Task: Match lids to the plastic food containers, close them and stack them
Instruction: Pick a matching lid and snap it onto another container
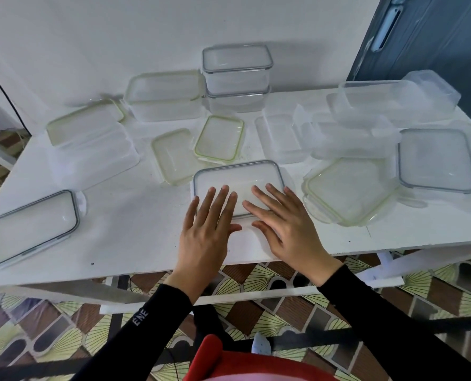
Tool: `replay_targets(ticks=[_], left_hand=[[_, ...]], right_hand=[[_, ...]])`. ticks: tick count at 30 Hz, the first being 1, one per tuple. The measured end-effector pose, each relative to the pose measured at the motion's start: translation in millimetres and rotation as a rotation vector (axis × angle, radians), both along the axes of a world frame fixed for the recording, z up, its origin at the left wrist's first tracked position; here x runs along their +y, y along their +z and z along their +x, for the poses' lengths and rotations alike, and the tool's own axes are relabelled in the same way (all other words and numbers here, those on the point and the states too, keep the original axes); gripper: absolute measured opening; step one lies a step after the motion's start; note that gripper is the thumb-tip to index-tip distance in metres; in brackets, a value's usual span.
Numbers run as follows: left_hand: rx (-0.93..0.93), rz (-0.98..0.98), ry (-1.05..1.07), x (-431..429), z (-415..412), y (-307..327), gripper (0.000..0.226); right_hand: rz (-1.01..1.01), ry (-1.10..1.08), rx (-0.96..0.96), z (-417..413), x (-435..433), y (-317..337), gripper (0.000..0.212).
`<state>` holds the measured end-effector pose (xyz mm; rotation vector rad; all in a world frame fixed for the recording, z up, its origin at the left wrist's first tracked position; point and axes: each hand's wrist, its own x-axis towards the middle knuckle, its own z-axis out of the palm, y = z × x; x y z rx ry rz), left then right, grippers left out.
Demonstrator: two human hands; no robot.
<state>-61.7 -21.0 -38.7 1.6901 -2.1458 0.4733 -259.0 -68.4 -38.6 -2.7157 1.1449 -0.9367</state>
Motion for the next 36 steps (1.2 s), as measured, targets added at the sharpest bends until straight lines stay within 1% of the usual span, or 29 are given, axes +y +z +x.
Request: replay_targets(ticks=[11, 14, 16, 18, 20, 23, 25, 27, 30, 31, 32, 34, 35, 36], left_hand=[[0.026, -0.013, -0.007, -2, 0, -3, 0.047], [0.038, 0.003, -0.014, -3, 1, -2, 0.048], [0.056, 0.02, -0.036, -4, 2, 1, 0.049], [0.06, 0.039, -0.088, -7, 8, 4, 0.049], [0.03, 0.075, -0.153, -12, 18, 7, 0.05], [-0.036, 0.131, -0.208, -15, 32, 12, 0.055], [-0.04, 0.151, -0.216, -15, 41, 16, 0.052], [-0.001, 0.168, -0.172, -15, 49, 20, 0.057], [0.129, 0.231, -0.026, -12, 46, 32, 0.047], [0.18, 0.28, 0.02, -11, 41, 36, 0.048], [0.215, 0.324, 0.052, -10, 35, 38, 0.055], [0.251, 0.337, 0.055, -8, 25, 39, 0.064], [0.27, 0.305, 0.024, -7, 21, 39, 0.061], [0.298, 0.255, -0.018, -5, 18, 39, 0.054]], right_hand=[[-0.016, -0.001, -0.012, 0, -2, -2, 0.037], [0.068, 0.019, -0.055, -3, -4, 7, 0.039], [0.136, 0.027, -0.12, -8, -11, 21, 0.038], [0.204, 0.022, -0.193, -13, -23, 32, 0.031], [0.273, 0.025, -0.202, -19, -33, 36, 0.028], [0.365, 0.055, -0.183, -24, -35, 32, 0.037], [0.291, 0.043, -0.152, -28, -26, 30, 0.04], [0.192, 0.037, -0.1, -28, -14, 29, 0.04], [0.137, 0.062, -0.044, -18, 9, 27, 0.038], [0.132, 0.084, -0.038, -13, 18, 27, 0.037], [0.12, 0.105, -0.036, -7, 25, 27, 0.036], [0.092, 0.119, -0.034, 1, 32, 27, 0.032], [0.096, 0.107, -0.043, 3, 32, 27, 0.03], [0.111, 0.086, -0.055, 4, 31, 25, 0.03]])
